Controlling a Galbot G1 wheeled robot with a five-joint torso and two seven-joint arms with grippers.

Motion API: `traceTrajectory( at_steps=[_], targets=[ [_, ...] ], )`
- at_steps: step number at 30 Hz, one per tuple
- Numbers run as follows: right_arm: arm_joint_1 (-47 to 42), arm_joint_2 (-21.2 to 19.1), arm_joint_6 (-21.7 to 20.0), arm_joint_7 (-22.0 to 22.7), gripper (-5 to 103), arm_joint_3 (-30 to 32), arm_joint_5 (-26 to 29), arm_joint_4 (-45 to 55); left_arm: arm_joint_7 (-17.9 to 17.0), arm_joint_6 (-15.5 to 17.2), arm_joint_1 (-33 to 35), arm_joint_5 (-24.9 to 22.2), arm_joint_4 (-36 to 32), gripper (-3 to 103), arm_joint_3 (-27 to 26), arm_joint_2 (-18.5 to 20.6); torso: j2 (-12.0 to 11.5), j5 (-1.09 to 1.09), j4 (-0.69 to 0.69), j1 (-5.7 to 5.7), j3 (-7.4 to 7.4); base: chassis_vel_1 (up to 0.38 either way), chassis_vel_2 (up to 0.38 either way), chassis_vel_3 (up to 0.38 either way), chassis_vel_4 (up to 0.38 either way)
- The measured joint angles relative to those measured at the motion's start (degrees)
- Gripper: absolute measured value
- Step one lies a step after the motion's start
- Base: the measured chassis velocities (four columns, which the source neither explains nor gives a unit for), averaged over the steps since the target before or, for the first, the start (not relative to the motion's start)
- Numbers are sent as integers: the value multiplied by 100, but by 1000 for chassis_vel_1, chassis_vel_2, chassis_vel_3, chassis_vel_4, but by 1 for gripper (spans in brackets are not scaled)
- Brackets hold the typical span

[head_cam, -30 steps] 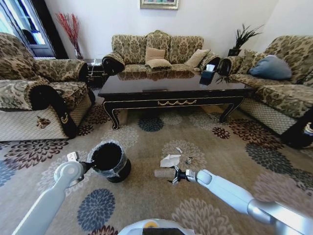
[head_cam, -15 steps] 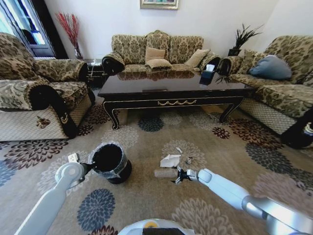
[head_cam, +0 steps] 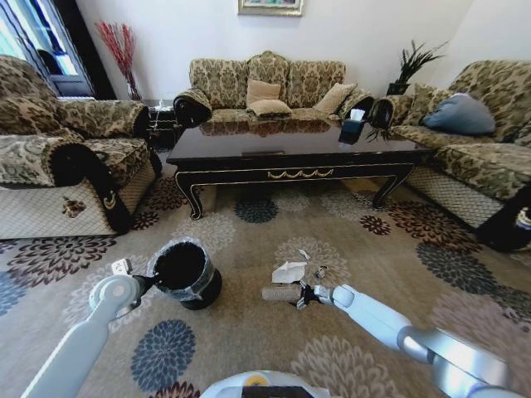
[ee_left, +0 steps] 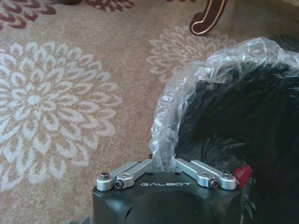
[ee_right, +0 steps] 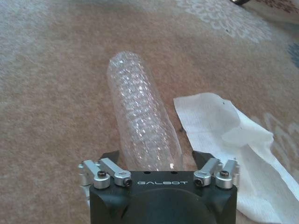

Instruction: Move to the front of the table and pick up the trash from the floor, then place it into the trash bin.

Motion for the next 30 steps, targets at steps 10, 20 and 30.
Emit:
traceTrajectory(
  at_steps=[10, 20, 30],
  targets=[
    [-23, -19, -4, 39, 47, -7, 18, 146, 9, 0, -45, 4, 44, 0, 32, -50, 0, 0, 0, 0, 0, 0, 0, 0, 0],
    [-115, -160, -14, 71, 28, 170, 3, 443, 11, 0, -22, 18, 43, 0, 21, -94, 0, 1, 1, 0, 0, 0, 0, 0, 0],
    [-705, -797, -452, 430, 26, 1670, 1125, 2544, -75, 0, -229, 135, -79, 0, 424, -320, 0, 1, 2, 0, 0, 0, 0, 0, 0]
  ],
)
